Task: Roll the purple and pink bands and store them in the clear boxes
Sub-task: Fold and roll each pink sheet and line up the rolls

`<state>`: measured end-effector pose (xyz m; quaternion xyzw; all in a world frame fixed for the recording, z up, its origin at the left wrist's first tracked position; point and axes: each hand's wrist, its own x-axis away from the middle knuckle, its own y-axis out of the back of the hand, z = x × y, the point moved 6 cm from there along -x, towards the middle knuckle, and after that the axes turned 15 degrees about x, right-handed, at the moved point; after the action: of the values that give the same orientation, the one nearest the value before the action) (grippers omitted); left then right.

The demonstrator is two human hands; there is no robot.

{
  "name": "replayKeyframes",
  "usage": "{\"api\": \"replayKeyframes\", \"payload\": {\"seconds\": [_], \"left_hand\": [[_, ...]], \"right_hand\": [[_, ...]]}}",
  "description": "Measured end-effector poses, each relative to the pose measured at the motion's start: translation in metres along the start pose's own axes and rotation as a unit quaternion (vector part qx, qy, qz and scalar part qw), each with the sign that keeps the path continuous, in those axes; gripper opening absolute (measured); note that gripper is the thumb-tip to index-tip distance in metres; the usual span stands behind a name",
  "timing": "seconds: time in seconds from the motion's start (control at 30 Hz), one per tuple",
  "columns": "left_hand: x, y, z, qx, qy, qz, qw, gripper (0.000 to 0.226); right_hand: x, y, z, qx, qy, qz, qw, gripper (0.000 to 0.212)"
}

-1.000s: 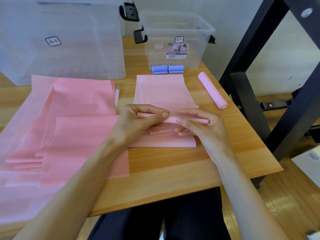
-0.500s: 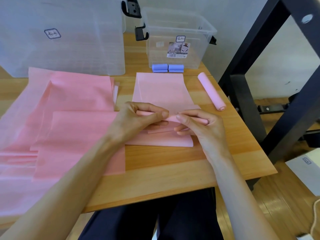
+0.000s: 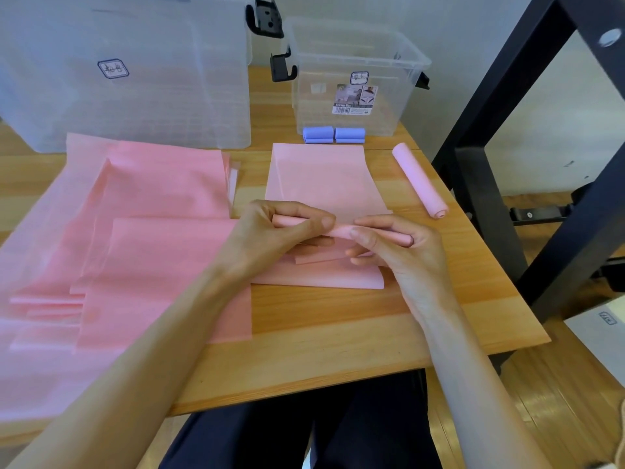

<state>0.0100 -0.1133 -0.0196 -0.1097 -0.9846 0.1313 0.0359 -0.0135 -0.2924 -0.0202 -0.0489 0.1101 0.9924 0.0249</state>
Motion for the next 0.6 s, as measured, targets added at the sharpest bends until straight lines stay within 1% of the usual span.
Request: {"api": "replayKeyframes", "payload": {"seconds": [0.07,0.2,0.37,0.47,0.6], "left_hand": [[0.0006,-0.0008,-0.0019,-0.013,-0.012,0.01,1.0,0.017],[0.0004,-0.0014,-0.0018,0.001,-0.011,0.006,1.0,0.012],[-0.0008,0.0012,0.0014,-0.003,0.006,-0.021,1.0,0.011],[-0.0003,-0.0007,-0.0001,0.003,0.004,-0.004,1.0,0.015],[0.0002,-0.0019,-0.0016,0.005,-0.004,0.013,1.0,0.025]], "right_hand": [[0.0002,0.0006,-0.001,0.003,-0.007,-0.008,1.0,0.017],[0.0004,-0.0007,-0.0018,0.012,-0.014,-0.001,1.0,0.024],[0.0005,-0.0027,0.0007,0.004,-0.001,0.016,1.0,0.018],[0.0005,-0.0001,0.0006,0.004,0.002,0.002,1.0,0.015],[0.0008,0.0002,-0.0019,0.008,-0.016,-0.003,1.0,0.023]]}}
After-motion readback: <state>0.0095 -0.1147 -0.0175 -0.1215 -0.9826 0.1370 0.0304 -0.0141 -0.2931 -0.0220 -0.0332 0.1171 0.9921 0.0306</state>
